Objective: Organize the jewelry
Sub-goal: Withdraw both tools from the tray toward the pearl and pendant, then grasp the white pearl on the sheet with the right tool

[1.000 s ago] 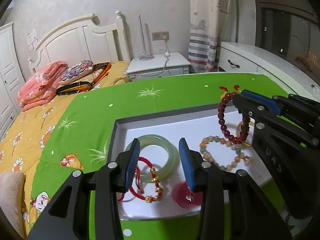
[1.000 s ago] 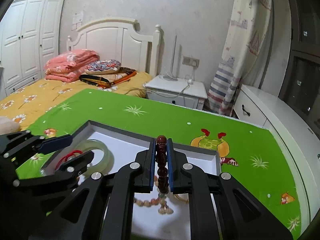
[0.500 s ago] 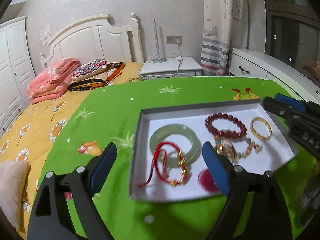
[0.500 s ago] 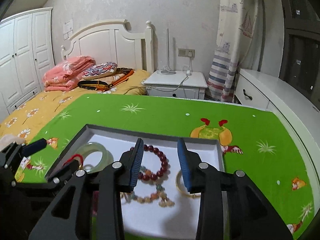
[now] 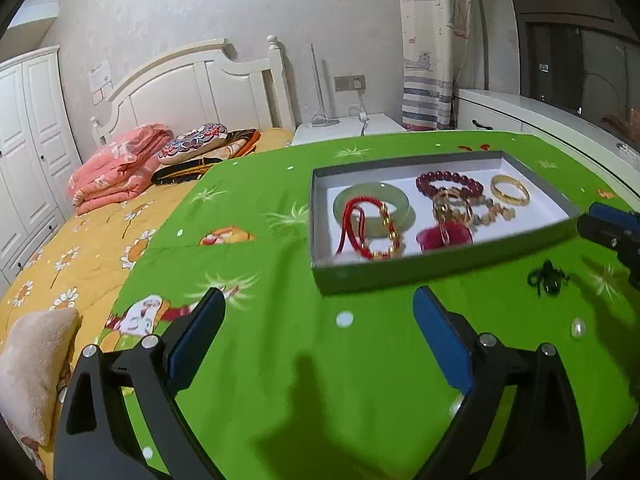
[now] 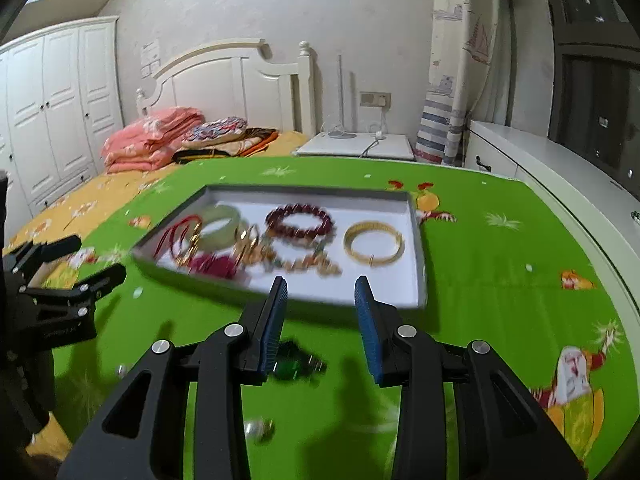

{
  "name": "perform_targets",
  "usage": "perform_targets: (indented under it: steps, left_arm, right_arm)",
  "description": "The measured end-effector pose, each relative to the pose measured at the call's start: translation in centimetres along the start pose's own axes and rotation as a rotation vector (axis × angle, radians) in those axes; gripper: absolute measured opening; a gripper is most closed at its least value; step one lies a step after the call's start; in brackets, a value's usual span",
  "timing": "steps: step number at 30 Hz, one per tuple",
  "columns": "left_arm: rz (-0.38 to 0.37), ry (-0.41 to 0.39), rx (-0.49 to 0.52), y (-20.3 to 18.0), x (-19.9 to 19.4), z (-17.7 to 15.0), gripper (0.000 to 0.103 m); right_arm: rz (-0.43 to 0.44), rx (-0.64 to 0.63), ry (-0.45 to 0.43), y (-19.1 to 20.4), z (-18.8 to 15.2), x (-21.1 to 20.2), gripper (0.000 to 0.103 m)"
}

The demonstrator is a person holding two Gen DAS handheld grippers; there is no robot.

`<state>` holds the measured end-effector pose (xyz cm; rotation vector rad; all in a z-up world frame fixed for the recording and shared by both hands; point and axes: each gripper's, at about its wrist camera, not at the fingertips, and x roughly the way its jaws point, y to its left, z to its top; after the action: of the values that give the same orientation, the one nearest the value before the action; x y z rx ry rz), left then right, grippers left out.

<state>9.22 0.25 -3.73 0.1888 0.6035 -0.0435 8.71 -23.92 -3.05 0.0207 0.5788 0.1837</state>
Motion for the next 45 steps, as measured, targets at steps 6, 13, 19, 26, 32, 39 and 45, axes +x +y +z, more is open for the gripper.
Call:
perform_targets:
  steps: [6, 13, 19, 26, 32, 39, 45]
  left_arm:
    - [-0.031, -0.020, -0.027, 1.0, -0.8, -1.0, 0.094]
    - [-0.092, 0.017, -0.065, 1.6, 0.0, -0.9, 0.094]
    - [-0.113, 0.025, -0.080, 1.9, 0.4, -1.0, 0.094]
    - [-0.105, 0.045, -0.052, 1.3, 0.6, -1.0, 0.094]
    - [-0.100, 0.035, -0.040, 1.1, 0.5, -1.1, 0.094]
    - [-0.104, 0.031, -0.055, 1.2, 0.4, -1.0, 0.094]
    - [-0.126, 0.044, -0.110, 2.3, 0.7, -1.0, 0.094]
  right_arm:
    - [0.002, -0.020, 0.027, 0.4, -2.0, -1.6, 0.034]
    - [0.009, -0.065, 0.073, 0.7, -4.8, -2.4, 0.034]
    - [0.067, -0.075, 0.098, 1.9, -6.2, -2.0, 0.034]
    - [0.079, -0.098, 0.114, 3.5, -6.5, -1.4, 0.034]
    - [0.062, -0.085, 0.120, 3.6, -6.5, -1.0, 0.032]
    - [0.023, -0.088, 0.130, 3.7, -6.5, -0.7, 0.024]
    - [0.022, -0.087, 0.100, 3.5, -6.8, -1.1, 0.016]
